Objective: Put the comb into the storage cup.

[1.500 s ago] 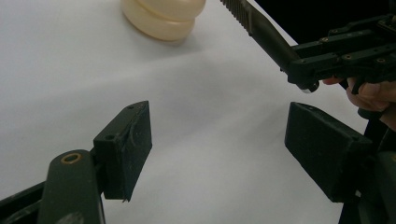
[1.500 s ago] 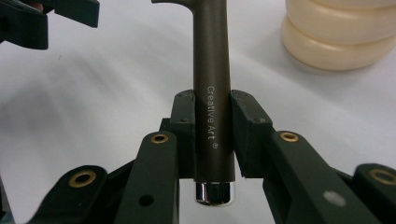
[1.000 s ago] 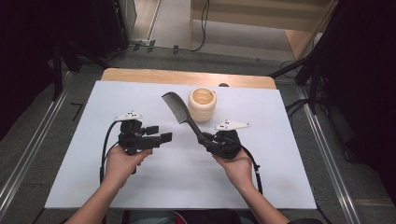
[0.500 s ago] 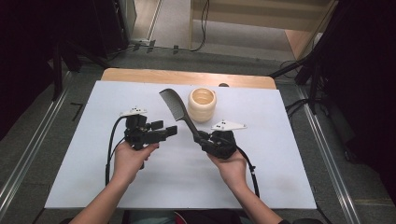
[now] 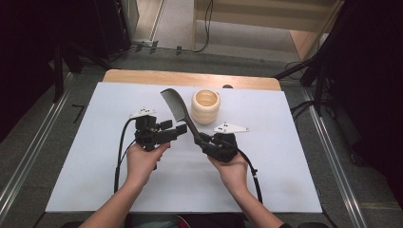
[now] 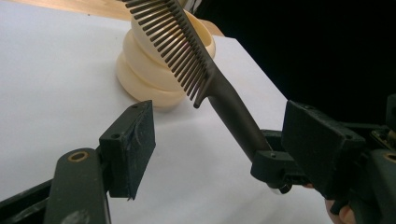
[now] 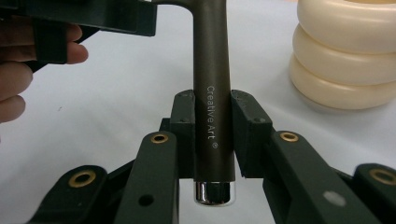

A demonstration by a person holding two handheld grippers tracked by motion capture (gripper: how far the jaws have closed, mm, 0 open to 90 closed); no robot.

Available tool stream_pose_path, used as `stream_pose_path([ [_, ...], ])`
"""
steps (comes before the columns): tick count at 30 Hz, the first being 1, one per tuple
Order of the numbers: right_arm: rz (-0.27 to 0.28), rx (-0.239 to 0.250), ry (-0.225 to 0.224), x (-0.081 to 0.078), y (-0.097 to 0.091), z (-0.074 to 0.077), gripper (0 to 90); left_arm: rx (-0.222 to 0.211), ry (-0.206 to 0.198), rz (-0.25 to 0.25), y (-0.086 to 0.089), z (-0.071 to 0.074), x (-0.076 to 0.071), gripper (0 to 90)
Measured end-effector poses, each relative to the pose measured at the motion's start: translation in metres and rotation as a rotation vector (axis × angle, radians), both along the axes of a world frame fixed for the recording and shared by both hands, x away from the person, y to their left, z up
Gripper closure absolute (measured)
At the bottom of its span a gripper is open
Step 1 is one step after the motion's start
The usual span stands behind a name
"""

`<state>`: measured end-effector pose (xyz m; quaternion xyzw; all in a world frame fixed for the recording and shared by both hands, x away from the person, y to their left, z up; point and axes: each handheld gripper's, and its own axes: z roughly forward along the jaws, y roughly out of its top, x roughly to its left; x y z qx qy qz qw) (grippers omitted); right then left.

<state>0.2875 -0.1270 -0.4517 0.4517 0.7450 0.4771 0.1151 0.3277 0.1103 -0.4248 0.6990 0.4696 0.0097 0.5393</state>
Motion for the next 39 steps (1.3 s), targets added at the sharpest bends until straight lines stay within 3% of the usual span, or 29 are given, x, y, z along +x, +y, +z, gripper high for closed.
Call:
stream_pose_path([
  [3,-0.001,0.001,0.0,0.0,0.001,-0.001,70.4,-0.021,0.005,-0.003,-0.004,-0.001,0.002,27.5],
  [22,-0.003,0.039,-0.002,-0.002,0.007,-0.001,70.4,-0.05,0.005,0.038,-0.02,-0.009,0.004,32.5],
  [27,0.003,0.046,-0.006,-0.002,0.009,-0.001,70.3,-0.065,0.039,0.033,-0.02,-0.013,0.006,38.1],
  [39,0.021,0.063,0.004,-0.003,0.012,-0.004,70.3,-0.126,0.086,0.038,-0.013,-0.018,0.009,62.4],
])
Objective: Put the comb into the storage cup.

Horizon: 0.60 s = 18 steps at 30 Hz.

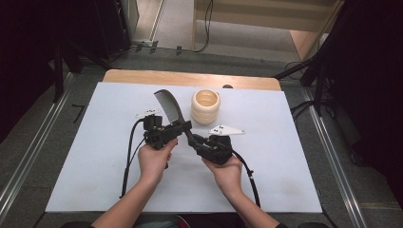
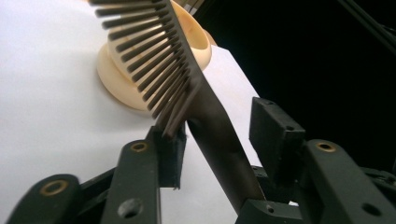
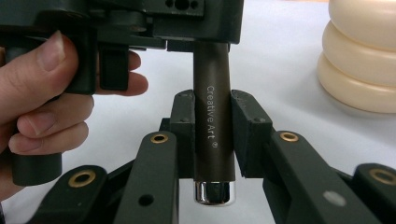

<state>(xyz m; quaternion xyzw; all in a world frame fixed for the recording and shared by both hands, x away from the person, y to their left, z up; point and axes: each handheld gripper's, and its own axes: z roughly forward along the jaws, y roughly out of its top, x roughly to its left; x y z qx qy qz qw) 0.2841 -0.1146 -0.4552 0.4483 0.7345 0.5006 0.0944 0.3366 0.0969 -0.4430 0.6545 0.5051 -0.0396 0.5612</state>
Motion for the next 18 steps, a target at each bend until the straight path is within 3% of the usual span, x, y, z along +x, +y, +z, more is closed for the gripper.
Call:
stream_pose_path([
  [18,0.028,-0.004,0.005,0.0027,-0.0001,-0.0034,70.1,-0.097,0.086,-0.019,0.0072,-0.0032,0.0046,70.9],
])
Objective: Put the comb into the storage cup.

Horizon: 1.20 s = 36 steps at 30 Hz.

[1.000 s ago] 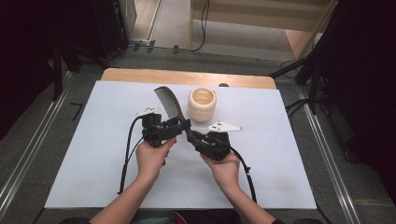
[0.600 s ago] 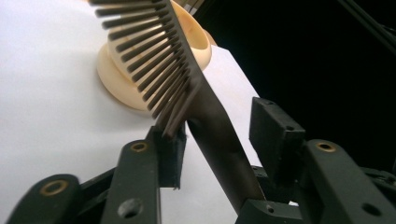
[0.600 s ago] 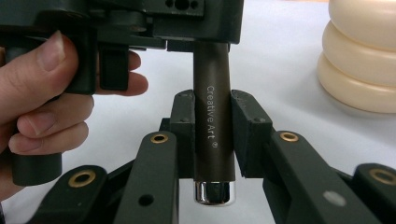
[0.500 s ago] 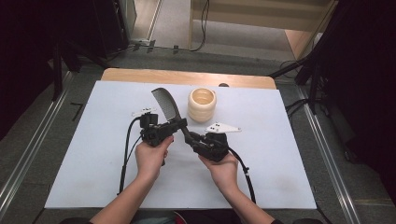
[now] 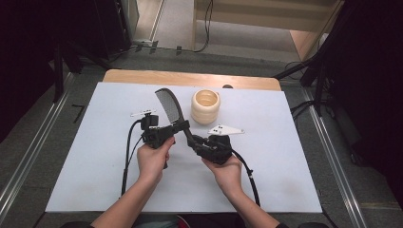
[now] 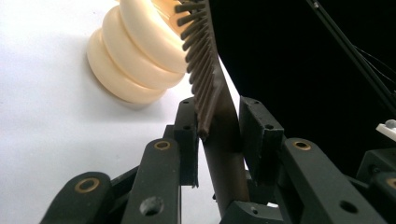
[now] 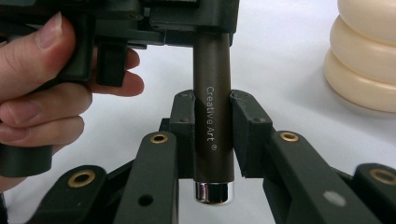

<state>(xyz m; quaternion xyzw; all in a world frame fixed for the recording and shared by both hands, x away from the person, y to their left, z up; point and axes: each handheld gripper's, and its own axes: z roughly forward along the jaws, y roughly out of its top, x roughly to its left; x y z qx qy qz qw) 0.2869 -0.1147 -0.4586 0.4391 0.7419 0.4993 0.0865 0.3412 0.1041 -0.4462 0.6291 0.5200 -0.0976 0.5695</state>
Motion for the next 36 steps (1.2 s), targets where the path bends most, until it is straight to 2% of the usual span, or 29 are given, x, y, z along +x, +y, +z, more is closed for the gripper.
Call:
stream_pose_path([
  [8,0.005,-0.03,-0.034,-0.001,0.001,-0.001,69.4,-0.024,0.011,-0.014,0.001,0.001,0.0,72.7],
  [11,0.013,-0.031,-0.038,-0.001,0.001,0.0,68.7,-0.018,0.006,-0.015,0.001,0.002,0.0,73.0],
  [17,0.036,-0.018,-0.027,0.0,0.001,0.0,57.5,-0.013,0.0,-0.015,0.002,0.004,0.001,73.1],
  [23,0.08,0.007,0.0,0.003,0.0,-0.002,45.3,0.015,-0.022,-0.004,0.006,0.007,0.002,73.1],
  [28,0.101,-0.001,-0.002,0.004,-0.002,-0.003,36.0,0.056,-0.053,-0.004,0.008,0.011,0.002,73.0],
  [36,0.146,-0.006,0.015,0.006,-0.005,-0.004,30.4,0.102,-0.077,-0.014,0.009,0.014,0.003,73.1],
])
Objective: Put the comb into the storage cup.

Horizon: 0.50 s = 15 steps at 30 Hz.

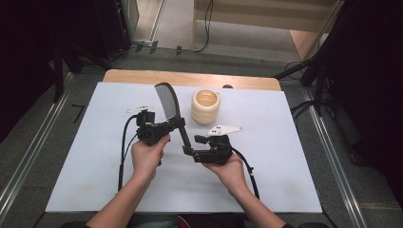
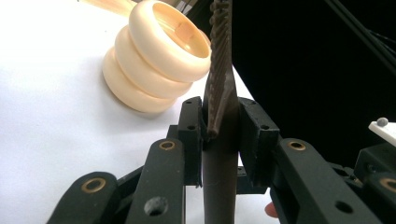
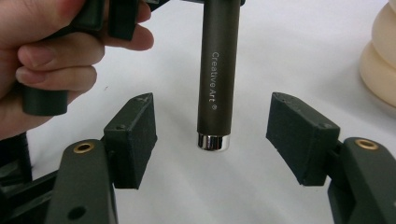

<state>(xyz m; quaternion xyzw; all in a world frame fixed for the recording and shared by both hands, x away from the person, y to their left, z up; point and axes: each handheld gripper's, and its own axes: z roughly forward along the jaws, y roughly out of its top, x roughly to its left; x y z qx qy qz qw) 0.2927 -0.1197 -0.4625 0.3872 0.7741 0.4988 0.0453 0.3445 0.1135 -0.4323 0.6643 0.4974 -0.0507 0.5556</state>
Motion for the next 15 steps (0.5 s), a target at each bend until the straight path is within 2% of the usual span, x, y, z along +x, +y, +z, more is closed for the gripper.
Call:
stream_pose_path([
  [2,0.02,0.013,0.004,0.0007,-0.0015,-0.0008,28.6,0.008,-0.002,-0.007,0.0007,0.0003,0.0008,73.1],
  [4,0.034,0.008,0.005,0.0006,-0.0019,-0.0009,26.6,0.028,-0.009,-0.018,0.0017,0.0009,0.0016,73.0],
  [7,0.051,-0.001,0.011,0.0005,-0.002,-0.0012,24.9,0.033,-0.012,-0.033,0.0029,0.0014,0.003,73.0],
  [11,0.052,-0.028,0.023,0.0006,-0.0011,-0.0023,23.7,0.064,-0.034,-0.052,0.0021,0.0041,0.0025,73.0],
  [15,0.088,-0.023,0.046,0.001,-0.001,-0.0035,22.0,0.084,-0.05,-0.09,0.0012,0.0052,0.0027,73.0],
])
